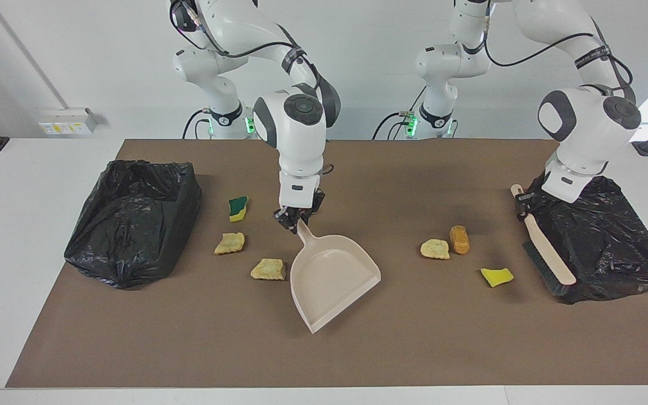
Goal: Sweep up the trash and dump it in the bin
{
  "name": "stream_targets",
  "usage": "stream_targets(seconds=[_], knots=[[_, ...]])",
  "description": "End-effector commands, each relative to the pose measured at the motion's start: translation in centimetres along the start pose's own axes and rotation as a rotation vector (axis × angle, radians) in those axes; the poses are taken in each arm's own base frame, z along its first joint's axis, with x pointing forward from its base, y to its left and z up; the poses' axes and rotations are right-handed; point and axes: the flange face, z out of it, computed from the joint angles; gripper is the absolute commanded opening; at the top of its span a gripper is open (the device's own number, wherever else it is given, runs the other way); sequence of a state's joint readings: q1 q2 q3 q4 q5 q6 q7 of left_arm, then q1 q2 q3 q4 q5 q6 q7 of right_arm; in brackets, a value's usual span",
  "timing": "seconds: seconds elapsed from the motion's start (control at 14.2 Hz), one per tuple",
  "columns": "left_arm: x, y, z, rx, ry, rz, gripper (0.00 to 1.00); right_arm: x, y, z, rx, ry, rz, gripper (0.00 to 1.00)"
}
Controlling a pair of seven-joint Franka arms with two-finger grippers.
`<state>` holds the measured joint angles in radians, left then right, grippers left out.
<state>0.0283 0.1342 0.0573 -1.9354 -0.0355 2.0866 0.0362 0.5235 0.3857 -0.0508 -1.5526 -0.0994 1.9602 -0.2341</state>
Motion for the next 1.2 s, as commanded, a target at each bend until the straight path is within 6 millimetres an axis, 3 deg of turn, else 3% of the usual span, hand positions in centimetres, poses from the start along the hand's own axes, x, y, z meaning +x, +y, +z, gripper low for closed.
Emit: stream_targets(seconds=[0.0,0.14,0.21,0.35,0.56,0.84,1.12], knots=[[1.9,-0.2,3.0,0.031,-0.001,0.017,0.00,-1.4,-0.5,-0.6,0.031,-0.026,-0.214,0.00],[2.2,0.6,4.4,0.051,-0.020,0.040,0.00,-1.6,-0.6,-0.2,0.042,-0.027,-0.528,0.00],[2.1,0.7,4.7,0.054,-0.025,0.042,0.00,-1.7,-0.5,0.0,0.054,-0.021,-0.604,0.00],[2.1,0.7,5.1,0.065,-0.033,0.057,0.00,-2.1,-0.4,0.3,0.093,0.002,-0.615,0.00],[1.6,4.8,6.7,0.112,-0.070,0.155,0.00,-3.0,-0.8,1.2,0.118,0.018,-0.733,0.00],[-1.8,8.0,8.1,0.115,-0.133,0.183,0.00,-3.8,-1.1,3.5,0.104,0.063,-0.769,0.00],[-4.4,11.6,8.2,0.132,-0.182,0.137,0.00,-3.5,-1.7,5.0,0.083,0.085,-0.769,0.00]])
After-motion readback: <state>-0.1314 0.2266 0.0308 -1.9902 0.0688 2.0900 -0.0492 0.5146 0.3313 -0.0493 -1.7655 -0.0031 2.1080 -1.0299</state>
